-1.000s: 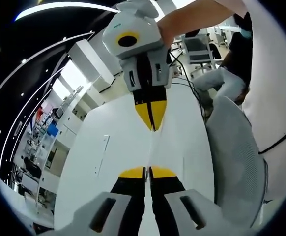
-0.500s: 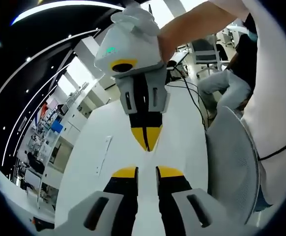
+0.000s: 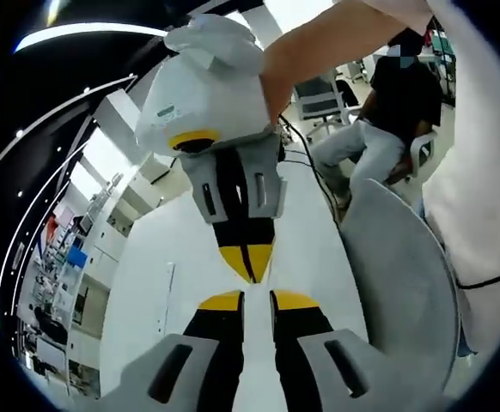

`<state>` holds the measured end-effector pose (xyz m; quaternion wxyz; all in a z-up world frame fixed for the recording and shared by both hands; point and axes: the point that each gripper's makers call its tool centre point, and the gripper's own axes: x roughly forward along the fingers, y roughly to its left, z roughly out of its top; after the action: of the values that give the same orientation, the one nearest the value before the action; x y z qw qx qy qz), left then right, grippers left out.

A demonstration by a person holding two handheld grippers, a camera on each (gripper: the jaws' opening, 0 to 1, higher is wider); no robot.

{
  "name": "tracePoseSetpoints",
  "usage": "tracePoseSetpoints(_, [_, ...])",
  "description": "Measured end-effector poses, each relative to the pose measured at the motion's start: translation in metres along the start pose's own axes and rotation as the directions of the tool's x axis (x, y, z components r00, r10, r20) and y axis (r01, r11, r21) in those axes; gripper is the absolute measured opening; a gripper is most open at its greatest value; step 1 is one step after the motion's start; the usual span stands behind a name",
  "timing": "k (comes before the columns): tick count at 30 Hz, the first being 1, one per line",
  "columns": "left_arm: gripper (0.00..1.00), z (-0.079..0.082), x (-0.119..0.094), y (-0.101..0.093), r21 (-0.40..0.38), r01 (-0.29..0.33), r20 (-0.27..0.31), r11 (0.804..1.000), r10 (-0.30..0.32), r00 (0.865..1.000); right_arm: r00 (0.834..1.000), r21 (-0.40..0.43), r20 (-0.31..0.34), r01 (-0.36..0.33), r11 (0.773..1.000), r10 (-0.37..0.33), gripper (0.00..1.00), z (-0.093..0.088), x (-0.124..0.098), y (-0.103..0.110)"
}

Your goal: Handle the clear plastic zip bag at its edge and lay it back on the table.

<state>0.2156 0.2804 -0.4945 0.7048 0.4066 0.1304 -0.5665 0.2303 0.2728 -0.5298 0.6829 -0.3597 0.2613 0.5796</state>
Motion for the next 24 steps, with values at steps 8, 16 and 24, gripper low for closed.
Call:
tracePoseSetpoints(8, [0.09,0.002,0.016,-0.004,0.004,-0.034,-0.055,0.999,0.034,0.998,0.999,-0.068,-0.012,-0.04,0.997,0.039,0.0,-0.003,-0.003,-0.003])
tracePoseSetpoints(16, [0.07,-0.007,0.019,-0.002,-0.025,-0.012,-0.081,1.0,0.009,0.997,0.999,-0.072,0.021,-0.043,0.996,0.045,0.0,0.009,-0.002,-0.01])
tracePoseSetpoints(24, [0.0,-0.015,0.021,0.0,-0.025,0.007,-0.111,1.0,-0.01,0.994,0.999,-0.066,0.025,-0.036,0.997,0.038,0.0,0.011,-0.001,-0.013])
